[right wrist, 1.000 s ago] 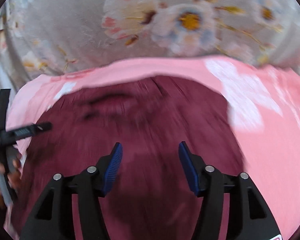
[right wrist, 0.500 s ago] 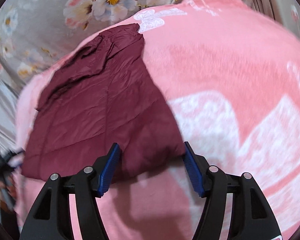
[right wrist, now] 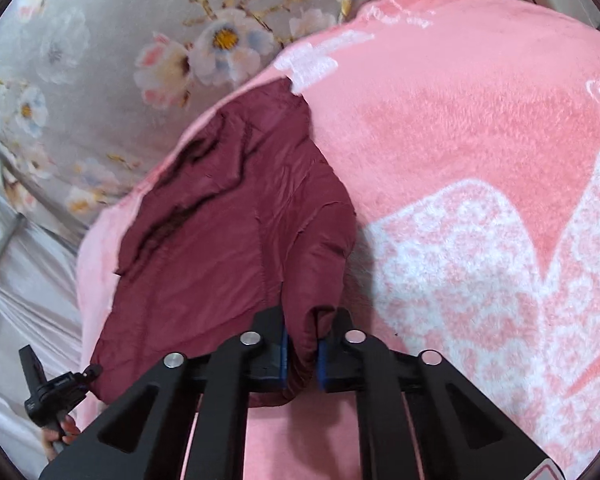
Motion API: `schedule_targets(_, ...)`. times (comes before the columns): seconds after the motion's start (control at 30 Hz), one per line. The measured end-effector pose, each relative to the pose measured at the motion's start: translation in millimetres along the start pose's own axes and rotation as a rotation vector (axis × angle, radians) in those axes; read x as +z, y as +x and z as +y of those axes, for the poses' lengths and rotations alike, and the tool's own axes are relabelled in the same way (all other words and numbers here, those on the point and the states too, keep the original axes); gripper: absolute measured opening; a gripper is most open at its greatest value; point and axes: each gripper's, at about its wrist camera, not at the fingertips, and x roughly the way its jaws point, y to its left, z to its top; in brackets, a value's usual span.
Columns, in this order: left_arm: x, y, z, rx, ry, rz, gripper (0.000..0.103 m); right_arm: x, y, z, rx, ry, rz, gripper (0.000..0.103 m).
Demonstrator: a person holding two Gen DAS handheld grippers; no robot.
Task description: Fold large clothes
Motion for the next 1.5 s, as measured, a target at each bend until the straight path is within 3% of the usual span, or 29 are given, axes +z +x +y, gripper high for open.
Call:
schedule_targets(0.33,-18.7,-86.6,1.7,-0.155,0.013,-0.072,0.005,-15.1,-91.5,33.8,0.013,-0.175,-0.107,0.005)
schedule_targets(0.5,-41.5,-162.7,3.7,-0.203,0.011,-0.170,0.003,-25.2,-165.5,55.9,0.026,-0.292,-0.224,0.004)
schedule_targets(0.67,-24.0,-220.4,-11.5,-0.234,0.036,-0.318,0.003,7.0,-200.7,89.5,0.061,-0.340,-0.384,0.004)
schedule_targets(0.77,8.5,-222.2,-28.4,-0.211,0.065,-0.379,0.004,41.8,-190.1,103.5,0.091,-0.320,-0.435,0.004)
schedule_targets(0.9,65.2,-185.3,-53.7,-0.125,0.094,-0.398,0.006,95.7,-128.1,111.6,0.069,-0.248,-0.416,0.004)
schedule_targets(1.0,110.0,-129.0,-68.0,-0.015,0.114,-0.371,0.006,125.7,-63.0,109.1,0.037,-0.195,-0.362,0.004)
schedule_targets(1.13,155.0,-37.8,-76.2,0.138,0.137,-0.298,0.006,152.4,24.9,101.8,-0.073,-0.188,-0.285,0.004)
schedule_targets(1.33,180.4,67.5,-73.6,0.302,0.191,-0.198,0.007,159.2,122.5,76.3,-0.190,-0.172,-0.174,0.004)
schedule_targets(1.5,182.5,116.6,-66.9,0.340,0.198,-0.142,0.007,158.0,165.7,60.1,-0.222,-0.159,-0.110,0.004)
